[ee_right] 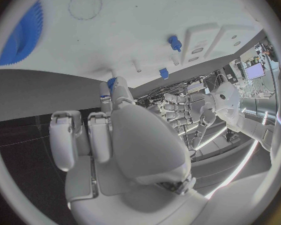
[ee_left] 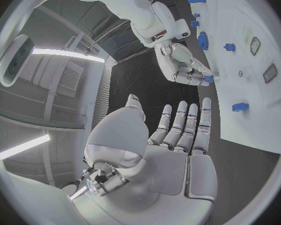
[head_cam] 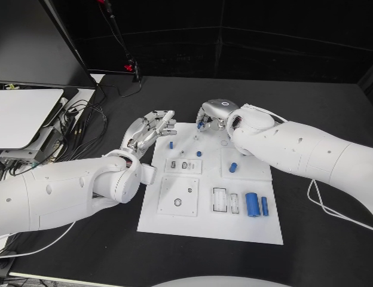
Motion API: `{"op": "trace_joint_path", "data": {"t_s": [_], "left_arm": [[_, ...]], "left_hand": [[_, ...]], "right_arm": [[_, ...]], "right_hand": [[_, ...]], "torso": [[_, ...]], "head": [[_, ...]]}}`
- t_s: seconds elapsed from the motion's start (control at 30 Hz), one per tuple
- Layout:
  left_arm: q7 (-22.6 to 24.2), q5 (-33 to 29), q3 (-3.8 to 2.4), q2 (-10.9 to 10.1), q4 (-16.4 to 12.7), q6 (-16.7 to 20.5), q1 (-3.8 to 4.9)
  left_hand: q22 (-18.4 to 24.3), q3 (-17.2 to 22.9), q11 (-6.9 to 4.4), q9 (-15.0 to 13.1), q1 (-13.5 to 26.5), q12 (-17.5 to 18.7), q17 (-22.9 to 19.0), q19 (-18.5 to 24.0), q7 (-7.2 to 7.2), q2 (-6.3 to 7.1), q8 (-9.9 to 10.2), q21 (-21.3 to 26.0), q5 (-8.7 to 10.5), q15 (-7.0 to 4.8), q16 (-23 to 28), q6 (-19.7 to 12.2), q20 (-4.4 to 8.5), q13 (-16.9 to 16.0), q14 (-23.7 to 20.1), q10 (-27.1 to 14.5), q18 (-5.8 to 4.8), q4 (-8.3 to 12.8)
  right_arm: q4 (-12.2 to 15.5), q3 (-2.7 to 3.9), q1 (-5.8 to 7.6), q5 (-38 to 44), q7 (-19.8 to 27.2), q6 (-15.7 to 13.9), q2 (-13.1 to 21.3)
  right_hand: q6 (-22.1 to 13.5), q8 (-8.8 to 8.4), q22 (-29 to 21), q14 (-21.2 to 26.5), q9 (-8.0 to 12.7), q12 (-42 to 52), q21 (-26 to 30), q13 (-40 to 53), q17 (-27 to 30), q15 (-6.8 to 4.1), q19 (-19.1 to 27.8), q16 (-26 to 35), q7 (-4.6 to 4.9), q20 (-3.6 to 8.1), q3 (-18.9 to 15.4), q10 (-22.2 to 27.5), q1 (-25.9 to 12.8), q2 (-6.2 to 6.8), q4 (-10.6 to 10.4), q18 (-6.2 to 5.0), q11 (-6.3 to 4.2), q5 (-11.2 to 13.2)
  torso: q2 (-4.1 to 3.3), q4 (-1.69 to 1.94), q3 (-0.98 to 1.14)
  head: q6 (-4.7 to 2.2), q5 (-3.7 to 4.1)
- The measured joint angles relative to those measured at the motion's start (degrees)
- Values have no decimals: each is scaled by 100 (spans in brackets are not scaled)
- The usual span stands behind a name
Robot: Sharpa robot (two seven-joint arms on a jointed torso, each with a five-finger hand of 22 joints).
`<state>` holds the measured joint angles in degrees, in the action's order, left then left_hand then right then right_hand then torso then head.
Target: Assemble the parts on the task board
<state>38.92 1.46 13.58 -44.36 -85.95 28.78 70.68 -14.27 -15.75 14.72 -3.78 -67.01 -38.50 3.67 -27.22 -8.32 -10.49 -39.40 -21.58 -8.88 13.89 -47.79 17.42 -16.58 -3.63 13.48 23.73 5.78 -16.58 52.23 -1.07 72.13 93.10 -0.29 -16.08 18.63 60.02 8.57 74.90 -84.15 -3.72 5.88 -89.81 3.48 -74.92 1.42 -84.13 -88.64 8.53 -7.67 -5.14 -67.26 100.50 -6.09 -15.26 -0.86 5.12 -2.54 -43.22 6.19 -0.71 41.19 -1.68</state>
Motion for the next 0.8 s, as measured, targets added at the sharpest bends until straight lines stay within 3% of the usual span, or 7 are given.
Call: {"op": "trace_joint_path", "data": {"t_s": [0.8], "left_arm": [[0,0,0,6,18,1,0]], "left_hand": [[-1,0,0,0,0,0,0,0,0,0,0,0,0,0,0,0,0,0,0,0,1,0]], "right_arm": [[8,-5,-6,1,-21,106,-14]], "right_hand": [[-15,-45,0,0,8,-108,0,0,1,0,0,0,-8,0,26,22,21,21,-34,0,21,5]], "torso": [[0,-5,-2]], "head": [[24,2]]}}
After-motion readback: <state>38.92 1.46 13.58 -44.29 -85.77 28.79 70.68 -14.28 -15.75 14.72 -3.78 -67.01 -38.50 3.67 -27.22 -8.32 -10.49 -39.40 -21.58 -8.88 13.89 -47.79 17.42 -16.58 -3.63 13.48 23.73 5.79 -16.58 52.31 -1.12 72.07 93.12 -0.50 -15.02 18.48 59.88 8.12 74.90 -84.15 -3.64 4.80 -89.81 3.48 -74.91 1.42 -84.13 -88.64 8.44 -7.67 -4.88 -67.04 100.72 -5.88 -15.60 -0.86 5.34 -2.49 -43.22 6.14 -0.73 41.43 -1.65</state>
